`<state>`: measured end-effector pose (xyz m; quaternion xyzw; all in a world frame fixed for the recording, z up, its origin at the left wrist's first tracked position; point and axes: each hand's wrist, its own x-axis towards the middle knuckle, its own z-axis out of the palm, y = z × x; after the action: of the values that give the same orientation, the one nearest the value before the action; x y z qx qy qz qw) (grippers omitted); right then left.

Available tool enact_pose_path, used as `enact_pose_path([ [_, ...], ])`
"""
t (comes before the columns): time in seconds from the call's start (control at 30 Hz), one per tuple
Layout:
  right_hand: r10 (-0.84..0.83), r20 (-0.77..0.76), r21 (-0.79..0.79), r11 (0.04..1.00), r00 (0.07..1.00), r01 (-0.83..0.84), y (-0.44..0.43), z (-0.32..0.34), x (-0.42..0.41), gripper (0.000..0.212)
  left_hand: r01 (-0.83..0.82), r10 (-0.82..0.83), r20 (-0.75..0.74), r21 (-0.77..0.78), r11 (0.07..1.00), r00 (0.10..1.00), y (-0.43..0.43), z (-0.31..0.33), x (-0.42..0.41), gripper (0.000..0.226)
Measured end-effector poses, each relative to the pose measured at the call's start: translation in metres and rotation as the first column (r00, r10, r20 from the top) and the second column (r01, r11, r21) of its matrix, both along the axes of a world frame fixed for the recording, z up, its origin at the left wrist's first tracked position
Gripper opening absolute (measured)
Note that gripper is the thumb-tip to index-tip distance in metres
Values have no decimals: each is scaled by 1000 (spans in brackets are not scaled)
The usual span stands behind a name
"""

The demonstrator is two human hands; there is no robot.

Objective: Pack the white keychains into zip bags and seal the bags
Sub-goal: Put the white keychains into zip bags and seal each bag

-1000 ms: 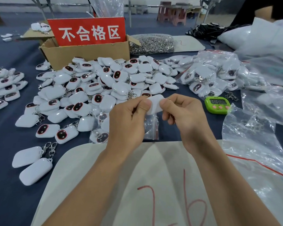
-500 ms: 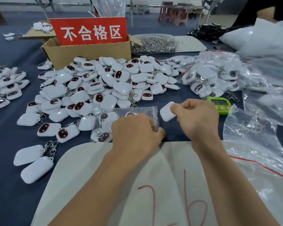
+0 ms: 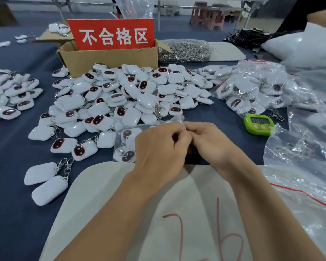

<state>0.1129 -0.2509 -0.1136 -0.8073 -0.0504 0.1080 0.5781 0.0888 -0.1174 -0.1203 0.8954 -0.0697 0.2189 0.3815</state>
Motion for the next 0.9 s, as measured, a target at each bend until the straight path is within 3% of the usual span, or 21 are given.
enact_pose_path([
  [0.07, -28, 53, -140, 990, 998, 36, -3, -4, 0, 22, 37, -35, 19, -93, 995, 999, 2, 2, 0, 34],
  [0.17, -310, 254, -261, 890, 916, 374, -9, -6, 4, 9, -101, 118, 31, -325, 940, 993, 15, 8, 8, 32],
  [0.23, -454, 288, -189, 836, 843, 514, -18, -8, 9, 10, -200, 231, -21, -581, 789, 973, 36, 14, 18, 31],
  [0.3, -526, 314, -155, 793, 790, 589, -25, -11, 14, 18, -220, 292, -60, -803, 554, 955, 60, 21, 26, 29],
  [0.37, -563, 315, -133, 771, 764, 623, -24, -16, 17, 24, -241, 346, -114, -904, 352, 931, 78, 23, 31, 29],
  [0.43, -599, 255, -52, 775, 759, 630, -17, -23, 21, 22, -275, 371, -168, -927, 256, 913, 87, 20, 35, 35],
  [0.5, -625, 186, 48, 777, 758, 628, -12, -26, 26, 15, -297, 373, -196, -926, 234, 907, 88, 19, 36, 35],
  [0.63, -595, 222, 143, 803, 772, 578, -10, -24, 43, 24, -333, 374, -228, -910, 247, 899, 86, 19, 39, 34],
  [0.83, -248, 306, -69, 957, 919, 281, -4, -19, 68, 48, -321, 372, -235, -928, 190, 898, 96, 16, 37, 36],
  [0.9, -132, 299, -175, 966, 945, 190, -5, -17, 71, 50, -376, 307, -288, -881, 286, 907, 97, 13, 37, 34],
])
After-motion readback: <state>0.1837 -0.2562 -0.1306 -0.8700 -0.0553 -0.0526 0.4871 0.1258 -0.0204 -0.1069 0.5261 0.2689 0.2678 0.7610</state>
